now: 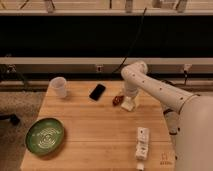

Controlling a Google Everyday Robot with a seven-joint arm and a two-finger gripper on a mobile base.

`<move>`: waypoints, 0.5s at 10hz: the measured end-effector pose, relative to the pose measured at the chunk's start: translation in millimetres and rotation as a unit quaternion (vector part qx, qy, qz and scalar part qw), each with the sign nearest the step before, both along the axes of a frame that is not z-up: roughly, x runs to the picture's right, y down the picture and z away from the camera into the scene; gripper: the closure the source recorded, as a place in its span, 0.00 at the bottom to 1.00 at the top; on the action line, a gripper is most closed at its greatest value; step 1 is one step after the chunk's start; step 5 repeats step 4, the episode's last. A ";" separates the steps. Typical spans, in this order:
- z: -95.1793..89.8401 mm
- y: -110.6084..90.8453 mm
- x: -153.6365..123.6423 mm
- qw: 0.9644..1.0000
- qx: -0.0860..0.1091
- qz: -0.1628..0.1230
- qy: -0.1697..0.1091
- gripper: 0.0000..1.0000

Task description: Place the pepper on the white sponge

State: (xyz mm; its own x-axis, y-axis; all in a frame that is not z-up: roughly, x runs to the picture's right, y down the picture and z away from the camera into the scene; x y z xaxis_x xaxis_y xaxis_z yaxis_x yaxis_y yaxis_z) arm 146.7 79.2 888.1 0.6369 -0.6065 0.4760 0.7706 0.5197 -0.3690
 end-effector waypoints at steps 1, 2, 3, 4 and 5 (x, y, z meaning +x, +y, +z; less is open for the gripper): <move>-2.8 -2.8 -1.4 1.000 0.000 -0.003 -0.002 0.20; -7.0 -6.4 -4.9 1.000 -0.001 -0.009 -0.006 0.20; -8.7 -8.9 -10.7 1.000 -0.003 -0.013 -0.009 0.20; -8.8 -11.3 -16.3 1.000 -0.003 -0.015 -0.010 0.20; -8.8 -11.3 -16.3 1.000 -0.003 -0.015 -0.010 0.20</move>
